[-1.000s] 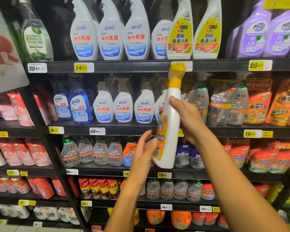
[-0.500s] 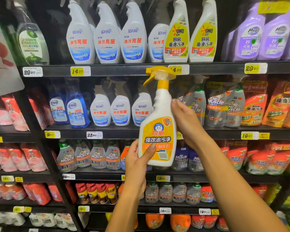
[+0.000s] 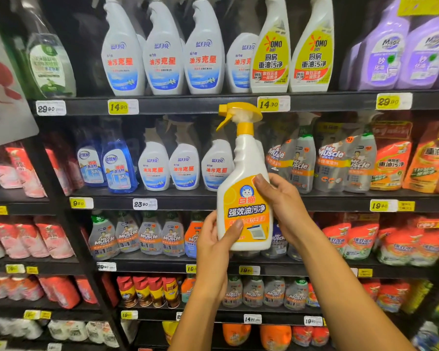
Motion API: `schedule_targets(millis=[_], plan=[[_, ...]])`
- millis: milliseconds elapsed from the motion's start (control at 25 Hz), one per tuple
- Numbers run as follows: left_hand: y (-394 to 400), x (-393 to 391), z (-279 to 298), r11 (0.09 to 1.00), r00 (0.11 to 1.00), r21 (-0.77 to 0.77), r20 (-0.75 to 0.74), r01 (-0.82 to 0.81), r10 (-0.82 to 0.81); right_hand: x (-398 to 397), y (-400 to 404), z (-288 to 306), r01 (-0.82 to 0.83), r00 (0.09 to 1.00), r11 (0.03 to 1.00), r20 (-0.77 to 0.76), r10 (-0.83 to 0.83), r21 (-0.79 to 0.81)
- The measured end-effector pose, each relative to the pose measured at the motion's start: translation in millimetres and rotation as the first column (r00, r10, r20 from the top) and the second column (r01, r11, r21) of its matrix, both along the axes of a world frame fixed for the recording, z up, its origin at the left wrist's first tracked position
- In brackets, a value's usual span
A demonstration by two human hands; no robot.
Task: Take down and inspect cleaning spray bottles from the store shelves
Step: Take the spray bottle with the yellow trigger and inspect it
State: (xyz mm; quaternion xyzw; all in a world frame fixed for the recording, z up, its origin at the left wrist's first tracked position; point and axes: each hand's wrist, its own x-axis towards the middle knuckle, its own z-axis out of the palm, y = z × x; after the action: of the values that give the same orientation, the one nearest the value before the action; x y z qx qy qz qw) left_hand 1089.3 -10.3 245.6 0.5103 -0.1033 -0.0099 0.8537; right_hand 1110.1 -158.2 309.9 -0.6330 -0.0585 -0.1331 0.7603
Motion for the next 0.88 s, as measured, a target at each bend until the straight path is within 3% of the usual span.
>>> schedule_targets(millis=[160,760,880], plan=[[10,1,3,0.992,0.991,0.023,0.035,0.125,-0.126,-1,-5,-5,-0.030,1.000,0.998,0.003,0.029,0.058],[9,-9,3,0.998,0.997,-0.023,0.051,0.060,-0.058,-19,-13,-39,-0.018,0.999,0.998,-0.026,0.020,0.057],[7,-13,4,1.000,0.998,0.006,0.062,0.031,-0.031,-21,-9,-47,-0.001,1.000,0.993,-0.017,0.003,0.115]])
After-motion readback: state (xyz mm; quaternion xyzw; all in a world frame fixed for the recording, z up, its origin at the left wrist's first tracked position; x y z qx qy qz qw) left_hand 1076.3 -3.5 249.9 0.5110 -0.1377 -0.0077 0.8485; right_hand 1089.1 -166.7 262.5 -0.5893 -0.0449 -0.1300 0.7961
